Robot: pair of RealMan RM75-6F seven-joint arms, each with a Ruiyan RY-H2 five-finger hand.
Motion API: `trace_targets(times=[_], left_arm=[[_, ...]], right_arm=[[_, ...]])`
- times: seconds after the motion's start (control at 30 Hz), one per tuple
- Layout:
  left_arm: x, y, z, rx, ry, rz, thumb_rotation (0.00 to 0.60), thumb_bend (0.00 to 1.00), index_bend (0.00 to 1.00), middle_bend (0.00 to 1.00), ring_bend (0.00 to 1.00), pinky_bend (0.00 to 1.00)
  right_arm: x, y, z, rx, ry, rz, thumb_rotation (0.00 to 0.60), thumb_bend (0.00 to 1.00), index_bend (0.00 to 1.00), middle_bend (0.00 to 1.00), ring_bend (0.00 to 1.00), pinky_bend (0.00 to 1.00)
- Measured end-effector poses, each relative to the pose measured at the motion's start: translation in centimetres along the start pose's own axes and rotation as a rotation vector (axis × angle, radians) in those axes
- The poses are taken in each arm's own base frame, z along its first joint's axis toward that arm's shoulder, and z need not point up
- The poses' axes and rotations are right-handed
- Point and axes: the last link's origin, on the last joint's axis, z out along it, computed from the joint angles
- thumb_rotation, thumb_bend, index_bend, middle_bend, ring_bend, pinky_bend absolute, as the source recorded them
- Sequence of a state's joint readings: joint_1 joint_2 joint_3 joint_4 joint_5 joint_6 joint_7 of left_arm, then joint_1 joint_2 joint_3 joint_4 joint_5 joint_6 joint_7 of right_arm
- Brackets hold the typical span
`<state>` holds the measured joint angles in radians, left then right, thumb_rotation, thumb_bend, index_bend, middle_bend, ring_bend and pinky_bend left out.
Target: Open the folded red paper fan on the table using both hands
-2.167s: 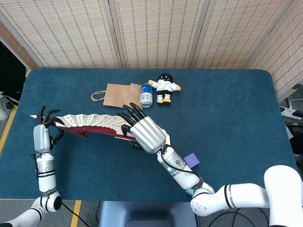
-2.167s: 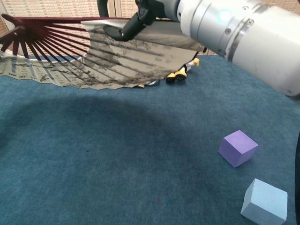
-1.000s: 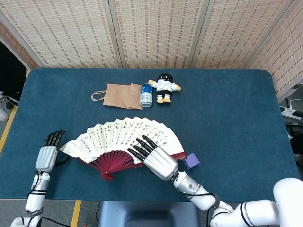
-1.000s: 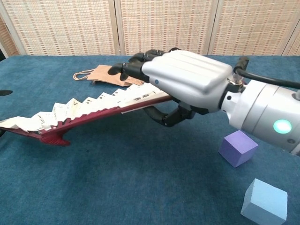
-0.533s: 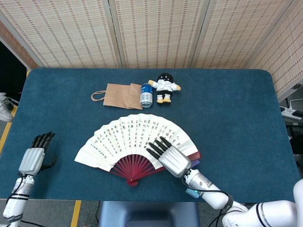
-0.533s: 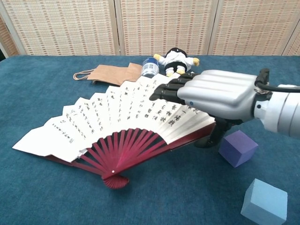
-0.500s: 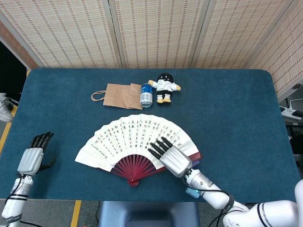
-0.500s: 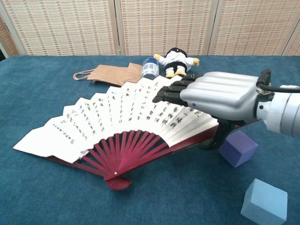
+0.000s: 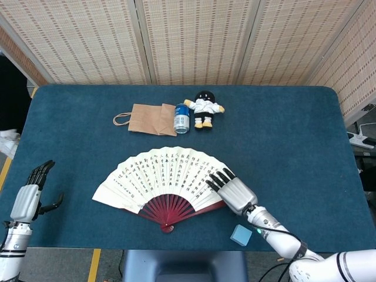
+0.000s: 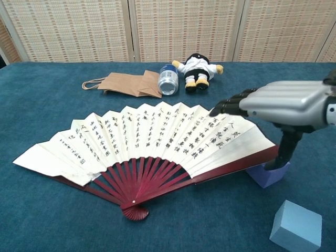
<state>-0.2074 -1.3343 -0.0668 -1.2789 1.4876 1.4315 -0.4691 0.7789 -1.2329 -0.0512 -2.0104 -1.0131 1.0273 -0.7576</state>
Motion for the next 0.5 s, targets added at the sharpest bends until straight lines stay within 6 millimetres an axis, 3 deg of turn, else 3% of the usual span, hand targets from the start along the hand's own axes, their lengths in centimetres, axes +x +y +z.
trace_targets(times=[0.07, 0.23, 0.4, 0.5], left_arm=[[0.4, 0.6, -0.5, -0.024, 0.008, -0.010, 0.600, 0.41, 0.00, 0.00, 0.00, 0.05], [1.2, 1.3, -1.5, -0.040, 0.034, 0.074, 0.600, 0.41, 0.00, 0.00, 0.00, 0.03], [2.1, 1.5, -2.6, -0.019, 0.083, 0.240, 0.600, 0.41, 0.00, 0.00, 0.00, 0.03], [2.2, 1.4, -3.1, -0.004, 0.076, 0.303, 0.600, 0.41, 0.00, 0.00, 0.00, 0.03]], right_arm=[[0.2, 0.9, -1.2, -0.032, 0.059, 0.055, 0.600, 0.05, 0.00, 0.00, 0.00, 0.00], [-0.3, 4.6, -6.3, -0.191, 0.265, 0.156, 0.600, 0.05, 0.00, 0.00, 0.00, 0.00], [-4.1, 9.1, -13.4, -0.454, 0.364, 0.176, 0.600, 0.05, 0.00, 0.00, 0.00, 0.00], [-6.2, 10.9, -16.2, -0.527, 0.365, 0.168, 0.600, 0.05, 0.00, 0.00, 0.00, 0.00]])
